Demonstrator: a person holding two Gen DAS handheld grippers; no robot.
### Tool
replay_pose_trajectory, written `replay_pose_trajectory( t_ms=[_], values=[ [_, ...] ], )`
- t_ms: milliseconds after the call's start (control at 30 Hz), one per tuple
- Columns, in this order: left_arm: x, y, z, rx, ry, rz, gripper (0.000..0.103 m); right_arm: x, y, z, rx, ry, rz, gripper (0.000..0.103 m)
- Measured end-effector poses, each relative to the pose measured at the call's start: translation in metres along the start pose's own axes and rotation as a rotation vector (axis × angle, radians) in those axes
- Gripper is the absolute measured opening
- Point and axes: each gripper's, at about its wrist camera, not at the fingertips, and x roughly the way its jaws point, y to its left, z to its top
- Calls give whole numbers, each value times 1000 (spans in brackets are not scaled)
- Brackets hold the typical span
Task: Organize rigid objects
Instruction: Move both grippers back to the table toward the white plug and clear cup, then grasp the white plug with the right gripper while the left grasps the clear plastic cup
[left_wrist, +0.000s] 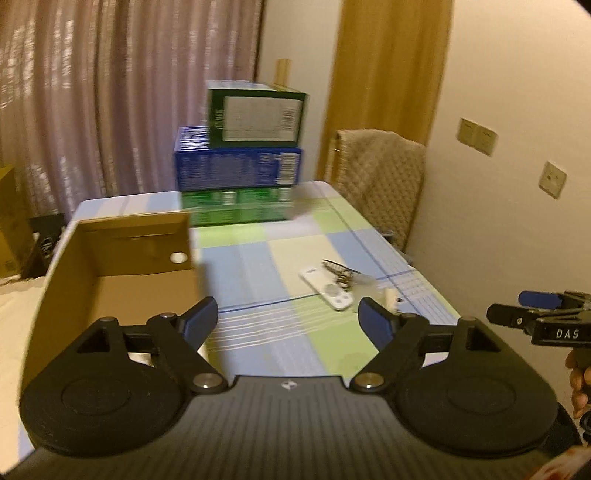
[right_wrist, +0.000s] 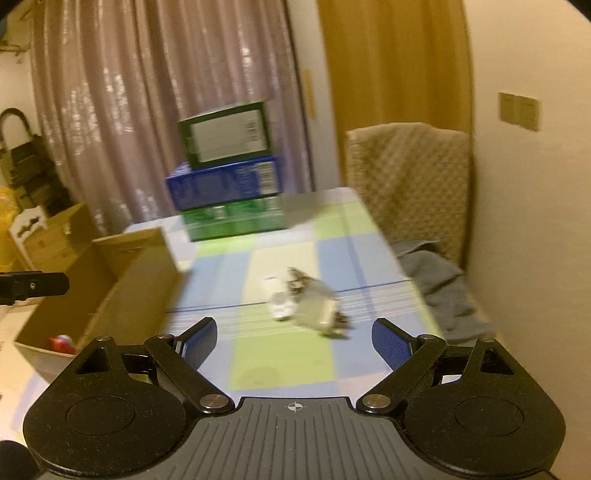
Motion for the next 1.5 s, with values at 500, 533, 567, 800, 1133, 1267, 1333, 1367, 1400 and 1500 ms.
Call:
replay_pose_trajectory(
  t_ms=[500,533,567,800,1133,1267,1333,1367,1400,1500],
  values=[
    [94,-52,-5,1,52,-1,85,45,-75,-3,-80,43,44,88],
    [101,-52,-6,8,57,3,85,53,-76,-4,-107,47,59,88],
    [110,-54,-7,19,64,10,85,62,-78,-6,-137,56,71,88],
    [164,-55,-20,32,108,23,85,124,-83,-19,-314,89,167,88],
    [215,-51,-32,63,150,1,83,208,-79,-35,-517,122,292,87],
    [229,-52,-33,96,155,-2,82,231,-77,-36,-598,126,297,76],
    [234,-52,-34,96,158,-4,82,239,-78,-36,-603,127,291,71],
    [237,-52,-35,95,159,-10,82,243,-79,-36,-602,127,296,70],
    [239,-52,-35,94,162,-13,82,245,-79,-36,-608,128,299,68],
    [244,-52,-38,91,169,-26,82,252,-78,-37,-635,129,300,61]
  ],
)
